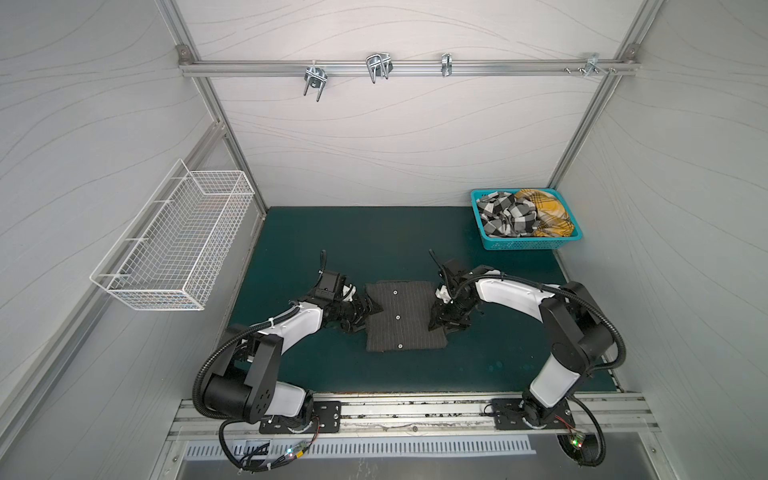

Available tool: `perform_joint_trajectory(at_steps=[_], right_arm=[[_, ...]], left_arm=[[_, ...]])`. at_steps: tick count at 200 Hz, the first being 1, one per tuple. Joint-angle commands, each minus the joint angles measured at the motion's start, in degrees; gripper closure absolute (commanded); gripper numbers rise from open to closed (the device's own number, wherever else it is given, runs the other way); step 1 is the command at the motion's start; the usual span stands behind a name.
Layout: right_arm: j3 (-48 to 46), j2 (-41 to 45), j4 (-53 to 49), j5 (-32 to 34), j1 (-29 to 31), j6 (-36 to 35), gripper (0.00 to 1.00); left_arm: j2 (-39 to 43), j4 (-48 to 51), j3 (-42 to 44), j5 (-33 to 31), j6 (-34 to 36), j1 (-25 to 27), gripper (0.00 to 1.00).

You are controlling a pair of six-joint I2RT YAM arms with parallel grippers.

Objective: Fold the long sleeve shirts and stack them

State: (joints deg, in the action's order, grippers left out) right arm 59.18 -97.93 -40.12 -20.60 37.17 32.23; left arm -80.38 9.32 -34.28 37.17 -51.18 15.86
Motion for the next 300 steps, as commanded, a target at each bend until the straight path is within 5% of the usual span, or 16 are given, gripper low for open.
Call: perform_joint_trajectory(at_steps=[1,44,73,98,136,175,184,189,228,300], right_arm=[[0.39,-1.21,-0.13,-0.54,0.78,0.89,0.46],[1.08,-1.73,-0.09,-0.93,1.20,1.26,0.46],[1.12,-1.83,-0.05,-1.22,1.33,1.45,0.46],[1.29,-2.00,-0.42,-0.99,1.38,1.39,0.46],[2.23,-2.33,-0.92,-0.93,1.41,1.35,0.46],[3.37,-1.01,-2.67,0.03,1.26,0.75,0.46],[3.47,-0.54,-2.98,0.03,1.24,0.72,0.46],[3.49,-0.24,-3.19,0.01,1.19,0.65,0.46],[3.58,1.33,-4.09,0.25,1.22,0.56,0.46],[2.96,1.25,-3.60,0.10,1.17,0.62,0.46]], left_arm=[[-0.93,-1.76,0.42,1.42,-1.74,0.64,0.38],[-9.52,-3.96,-0.30,2.38,-1.06,0.66,0.43],[-10.35,-8.75,0.26,4.58,-2.96,0.66,0.64],[-8.62,-11.11,-0.28,6.19,-4.84,0.67,1.00],[-9.54,-8.92,-2.41,7.12,-1.58,0.67,1.00],[-7.70,-2.80,-1.91,2.94,0.88,0.57,0.48],[-5.47,2.02,-3.10,0.76,2.96,0.58,0.24],[-4.36,4.71,-3.91,-0.46,4.17,0.50,0.19],[0.30,19.67,-9.50,-9.11,10.44,-0.83,0.20],[-7.78,16.05,-12.89,-8.12,10.62,-0.92,0.23]])
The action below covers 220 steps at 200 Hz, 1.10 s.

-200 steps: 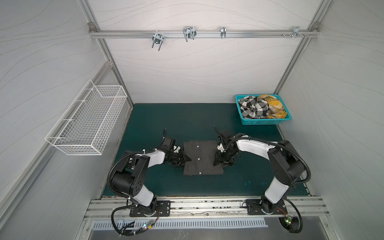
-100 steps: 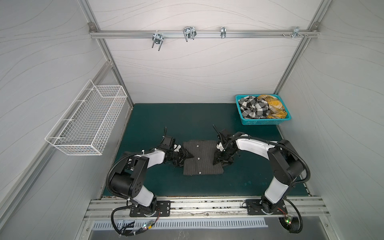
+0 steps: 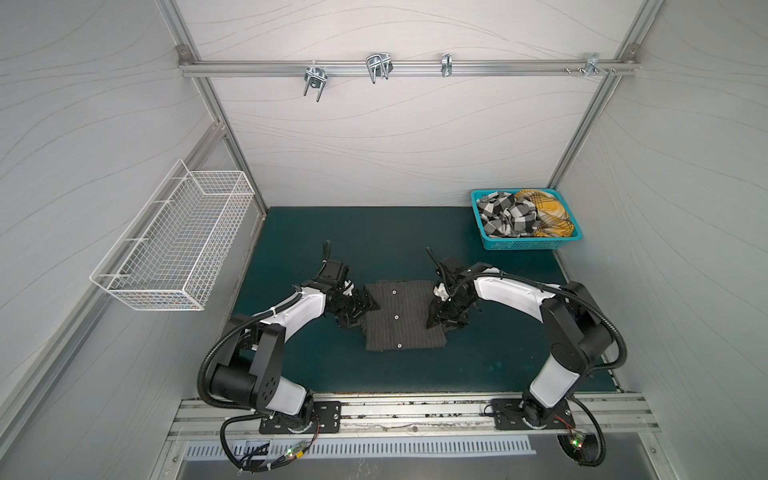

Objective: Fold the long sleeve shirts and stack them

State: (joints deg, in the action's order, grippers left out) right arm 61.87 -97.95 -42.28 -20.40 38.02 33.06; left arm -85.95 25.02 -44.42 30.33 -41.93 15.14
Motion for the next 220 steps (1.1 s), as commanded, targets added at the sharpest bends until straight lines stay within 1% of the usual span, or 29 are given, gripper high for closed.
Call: perform_joint_trajectory(at_steps=[1,28,48,68,85,96,111,128,134,146,159,175,198,212,220], right_arm=[[0.27,1.27,-1.42,-0.13,0.35,-0.29,0.46],[-0.12,0.83,-0.76,-0.59,0.45,0.06,0.46],[-0.39,0.31,0.04,-1.13,0.66,0.52,0.46],[-0.61,-0.24,0.90,-1.65,1.00,1.03,0.46],[-0.46,-0.73,1.06,-1.84,1.26,1.13,0.46],[-0.34,-0.81,1.00,-1.92,1.26,1.13,0.46],[-0.16,-0.62,0.67,-1.83,1.27,1.11,0.46],[0.09,-0.33,0.28,-1.69,1.27,1.08,0.46],[0.18,-0.14,0.19,-1.58,1.25,1.08,0.46],[0.18,0.11,0.10,-1.49,1.16,1.04,0.46],[0.27,0.33,0.01,-1.58,1.18,1.13,0.46],[0.51,0.86,-0.38,-1.49,1.18,1.20,0.46],[1.85,2.34,-2.18,-0.65,0.92,0.75,0.46],[2.67,3.72,-3.38,-0.34,0.49,0.44,0.44],[2.95,4.44,-3.82,-0.32,0.23,0.30,0.43]], left_arm=[[-2.25,0.24,-2.76,-1.08,1.35,-0.15,0.24],[-3.34,-5.19,-2.60,4.61,-3.48,1.16,0.50],[-2.29,-6.88,-2.95,6.43,-6.15,3.75,0.64],[-2.21,-10.35,-1.87,7.67,-8.88,4.73,0.71],[-4.64,-11.65,-1.35,8.18,-8.69,4.72,0.78],[-6.60,-15.23,-0.25,9.72,-9.36,4.65,0.82],[-9.77,-19.65,0.90,12.00,-10.53,4.51,0.83],[-11.44,-19.89,1.07,11.97,-10.10,4.17,0.85],[-11.16,-19.87,1.35,11.66,-10.01,3.88,0.89],[-9.86,-18.19,1.79,10.13,-9.27,3.09,1.00],[-8.82,-14.85,1.75,8.03,-7.47,1.88,1.00],[-8.90,-15.33,2.61,9.53,-6.89,0.30,1.00],[-9.13,-14.85,3.33,10.84,-5.90,-1.95,0.73],[-6.85,-13.43,3.24,10.97,-4.98,-2.56,0.61],[-4.74,-11.07,2.56,10.39,-3.77,-2.52,0.55]])
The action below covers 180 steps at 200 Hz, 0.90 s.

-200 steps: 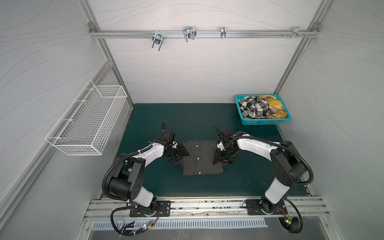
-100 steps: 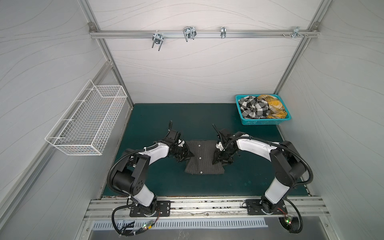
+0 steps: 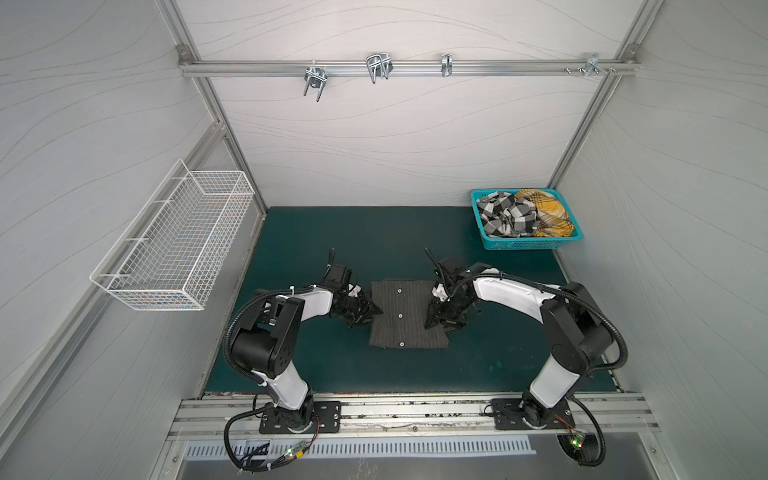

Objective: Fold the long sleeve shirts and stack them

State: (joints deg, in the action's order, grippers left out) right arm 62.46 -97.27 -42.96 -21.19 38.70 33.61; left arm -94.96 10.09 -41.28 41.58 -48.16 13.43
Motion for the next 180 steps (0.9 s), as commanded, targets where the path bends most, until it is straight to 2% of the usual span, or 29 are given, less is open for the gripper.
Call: perform_joint_trajectory(at_steps=[1,11,15,24,35,60,131,180], right_arm=[[2.38,3.85,-3.21,0.50,-0.50,-0.27,0.43],[2.62,4.62,-3.82,0.55,-0.85,-0.38,0.43],[2.71,4.96,-4.00,0.53,-0.90,-0.49,0.43],[2.84,5.46,-4.32,0.53,-1.15,-0.64,0.43],[2.85,5.85,-4.71,0.53,-1.32,-0.70,0.43],[3.02,6.31,-5.11,0.55,-1.86,-1.06,0.43],[2.78,4.86,-4.94,0.44,-2.00,-1.87,0.43],[3.59,2.65,-3.97,0.02,-2.09,-1.78,0.43]], left_arm=[[4.56,4.18,-0.75,-0.92,2.68,-0.84,0.54],[7.48,7.74,-2.08,-2.06,4.44,-0.86,0.48],[8.60,8.82,-2.59,-2.39,4.99,-0.86,0.40],[10.64,12.18,-4.10,-3.22,6.31,-0.82,0.30],[11.98,16.13,-6.14,-4.16,8.13,-0.92,0.25],[11.30,20.27,-8.88,-6.64,11.31,-1.25,0.27],[0.16,17.03,-15.69,-6.10,12.70,-2.01,0.27],[-5.13,12.08,-15.36,-1.66,10.17,-2.00,0.44]])
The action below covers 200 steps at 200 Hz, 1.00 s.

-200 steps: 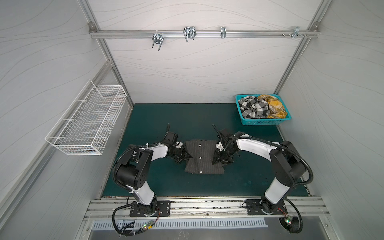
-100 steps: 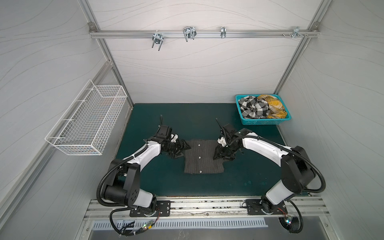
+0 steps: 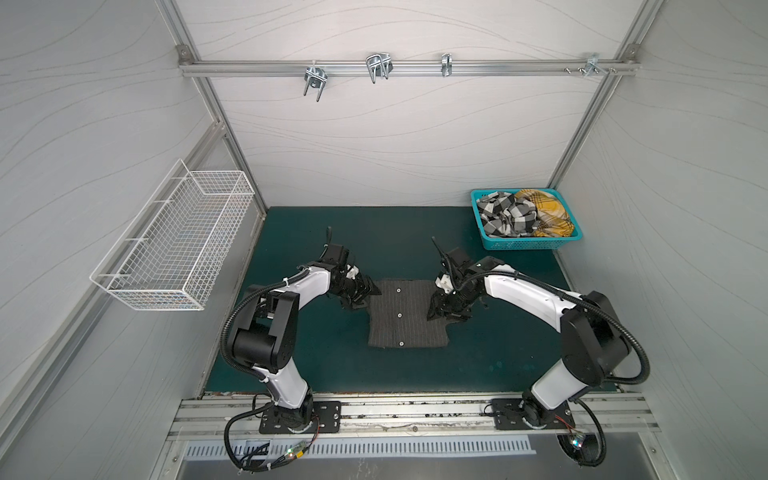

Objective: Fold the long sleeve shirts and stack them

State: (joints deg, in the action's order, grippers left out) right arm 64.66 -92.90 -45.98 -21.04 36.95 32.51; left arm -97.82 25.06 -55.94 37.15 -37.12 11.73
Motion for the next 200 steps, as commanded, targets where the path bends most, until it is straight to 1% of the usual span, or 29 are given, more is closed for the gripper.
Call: perform_joint_trajectory(at_steps=[1,29,65,72,87,95,119,149,159,168,181,193,200], right_arm=[[1.41,-1.74,-0.96,-0.14,-0.37,-0.69,0.43],[2.21,-2.62,-0.87,-0.34,-0.36,-0.69,0.43],[2.40,-3.15,-0.89,-0.32,-0.38,-0.78,0.43],[2.27,-3.22,-0.77,-0.34,-0.25,-0.74,0.43],[2.12,-3.58,-0.44,-0.48,-0.30,-0.51,0.43],[2.13,-3.73,-0.26,-0.66,-0.28,-0.35,0.43],[2.25,-4.16,0.10,-0.85,-0.05,-0.07,0.43],[2.31,-4.38,0.10,-1.01,-0.05,-0.10,0.43],[2.31,-4.26,0.18,-1.00,-0.10,-0.01,0.43],[2.39,-4.10,0.14,-0.95,-0.08,-0.03,0.43],[2.58,-3.66,0.08,-1.02,-0.12,0.11,0.43],[3.07,-3.00,-0.46,-1.00,-0.03,0.10,0.43],[3.29,-2.42,-0.89,-0.76,0.02,0.02,0.43]], left_arm=[[-2.32,-2.99,-0.63,2.90,-0.94,-0.25,0.45],[-4.57,-6.09,0.59,4.91,-2.55,-0.26,0.57],[-4.21,-15.03,2.80,9.82,-7.70,-0.17,0.67],[-4.43,-15.13,2.61,9.96,-7.68,-0.13,0.68],[-5.31,-15.33,2.52,10.31,-7.14,-0.21,0.75],[-6.23,-16.68,2.88,11.19,-7.47,-0.21,0.79],[-9.13,-23.87,5.66,14.05,-10.85,-0.30,1.00],[-9.14,-29.28,8.67,14.71,-13.18,-0.62,1.00],[-8.95,-28.46,8.88,14.05,-12.97,-1.29,1.00],[-8.78,-25.71,8.38,12.98,-11.42,-1.77,1.00],[-7.54,-20.84,7.09,10.80,-8.87,-1.93,0.81],[-4.69,-16.87,5.85,9.04,-7.06,-1.97,0.68],[-2.71,-14.72,5.13,8.17,-6.33,-1.97,0.63]])
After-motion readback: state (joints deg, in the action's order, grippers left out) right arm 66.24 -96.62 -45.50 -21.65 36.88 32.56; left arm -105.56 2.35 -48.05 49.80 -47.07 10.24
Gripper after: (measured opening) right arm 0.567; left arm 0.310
